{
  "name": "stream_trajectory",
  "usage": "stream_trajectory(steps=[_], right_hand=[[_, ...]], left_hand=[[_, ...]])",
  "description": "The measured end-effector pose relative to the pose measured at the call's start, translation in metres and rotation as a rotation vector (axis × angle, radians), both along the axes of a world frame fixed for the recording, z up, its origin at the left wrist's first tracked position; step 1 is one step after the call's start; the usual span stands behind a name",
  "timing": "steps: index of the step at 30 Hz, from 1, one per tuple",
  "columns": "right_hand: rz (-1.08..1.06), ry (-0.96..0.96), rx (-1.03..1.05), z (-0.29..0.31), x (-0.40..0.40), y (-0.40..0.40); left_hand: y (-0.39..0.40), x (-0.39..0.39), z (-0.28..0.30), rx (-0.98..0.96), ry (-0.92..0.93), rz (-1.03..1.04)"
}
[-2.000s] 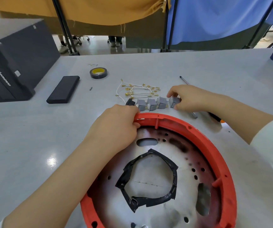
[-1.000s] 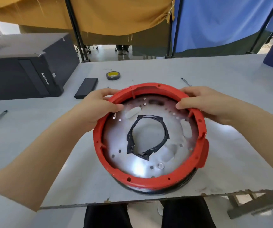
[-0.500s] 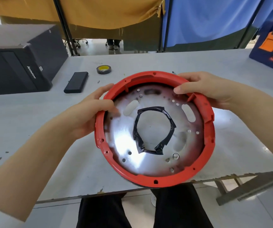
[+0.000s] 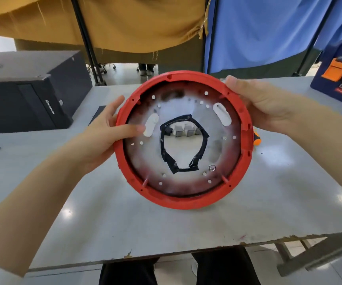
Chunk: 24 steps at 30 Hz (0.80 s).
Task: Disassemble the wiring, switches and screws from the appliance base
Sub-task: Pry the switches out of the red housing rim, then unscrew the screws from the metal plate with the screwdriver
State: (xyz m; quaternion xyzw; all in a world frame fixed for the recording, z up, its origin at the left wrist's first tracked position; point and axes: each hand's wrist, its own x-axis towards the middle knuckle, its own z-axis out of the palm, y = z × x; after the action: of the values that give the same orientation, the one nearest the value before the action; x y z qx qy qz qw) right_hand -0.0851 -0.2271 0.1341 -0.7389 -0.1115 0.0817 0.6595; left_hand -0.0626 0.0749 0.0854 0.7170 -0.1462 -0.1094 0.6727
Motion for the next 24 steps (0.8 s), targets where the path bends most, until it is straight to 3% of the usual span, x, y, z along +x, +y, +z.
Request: stream_trajectory(steps=[4,9,12,15,20,24], right_hand=[[-0.136,-0.209,0.04,0.016,0.002,0.005],[-0.469,-0.516,0.062,0.013,-0.002,0.022],[-0.512,-0.68,0.025,-0.011,-0.017,0.032],[-0.514,-0.772,-0.001,-0.041,-0.036,0.034],[-0.57,-0.893,-0.197,-0.091,-0.066,0.024],[-0.539,-0.84,-0.328,-0.125,-0.075,0.011]], left_hand=[[-0.009,-0.005,0.019,0.032,0.015,-0.023],[-0.014,-0.004,0.024,0.227,-0.007,0.138],[-0.024,-0.005,0.006,-0.018,0.238,0.256],[-0.036,-0.013,-0.01,-0.08,0.45,0.308],[-0.041,-0.016,-0.048,0.109,0.366,0.351],[-0.043,-0.017,-0.047,0.186,0.257,0.285]])
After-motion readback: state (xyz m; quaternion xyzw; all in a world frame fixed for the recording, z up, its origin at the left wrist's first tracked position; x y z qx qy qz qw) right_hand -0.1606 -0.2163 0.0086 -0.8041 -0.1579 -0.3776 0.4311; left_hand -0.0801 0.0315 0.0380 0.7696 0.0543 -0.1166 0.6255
